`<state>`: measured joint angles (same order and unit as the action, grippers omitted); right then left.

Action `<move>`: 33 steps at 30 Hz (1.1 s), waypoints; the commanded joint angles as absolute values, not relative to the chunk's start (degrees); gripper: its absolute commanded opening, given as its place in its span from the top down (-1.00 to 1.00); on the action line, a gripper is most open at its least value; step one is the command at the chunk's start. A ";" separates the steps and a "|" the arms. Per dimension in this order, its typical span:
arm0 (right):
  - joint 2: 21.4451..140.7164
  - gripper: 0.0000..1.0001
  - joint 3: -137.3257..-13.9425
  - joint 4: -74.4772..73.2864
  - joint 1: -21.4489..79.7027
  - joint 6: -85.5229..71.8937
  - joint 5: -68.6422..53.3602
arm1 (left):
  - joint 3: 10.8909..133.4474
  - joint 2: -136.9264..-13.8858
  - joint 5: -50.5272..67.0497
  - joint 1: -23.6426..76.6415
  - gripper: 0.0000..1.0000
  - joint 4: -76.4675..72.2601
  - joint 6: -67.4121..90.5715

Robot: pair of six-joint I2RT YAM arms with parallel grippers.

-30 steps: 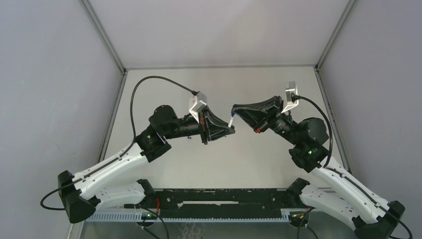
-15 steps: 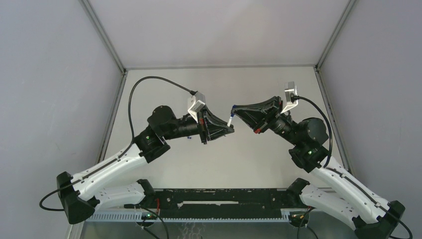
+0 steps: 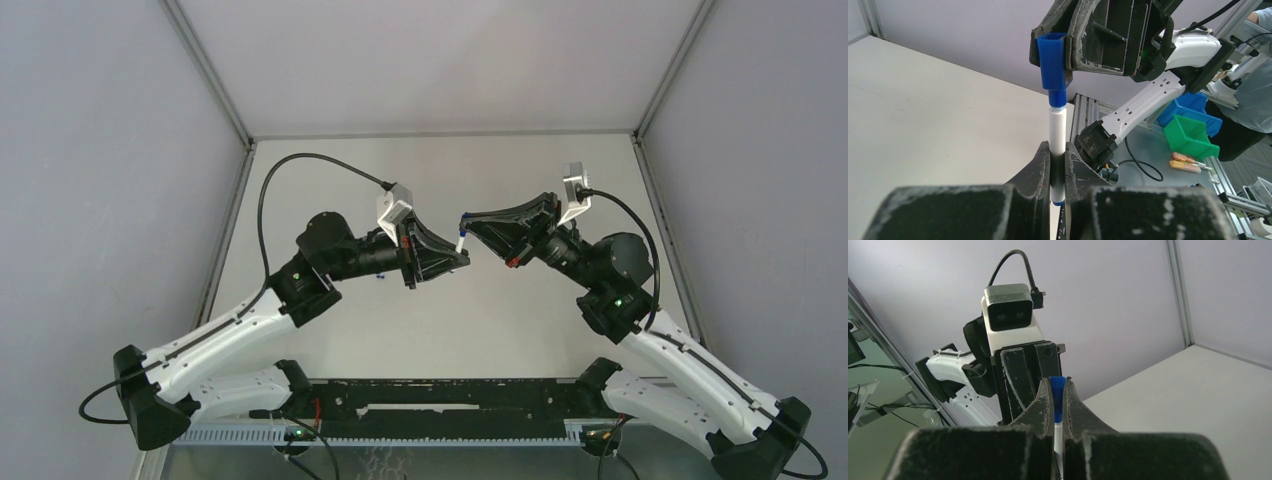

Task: Insert the pens into the pen caps
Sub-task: Insert the pen cap onto the pen.

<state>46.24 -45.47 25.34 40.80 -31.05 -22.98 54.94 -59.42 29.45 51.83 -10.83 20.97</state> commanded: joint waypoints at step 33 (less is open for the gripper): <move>46.70 0.11 -54.61 14.06 40.92 -23.13 -25.00 | 57.72 -55.91 19.63 52.08 1.00 -9.80 16.89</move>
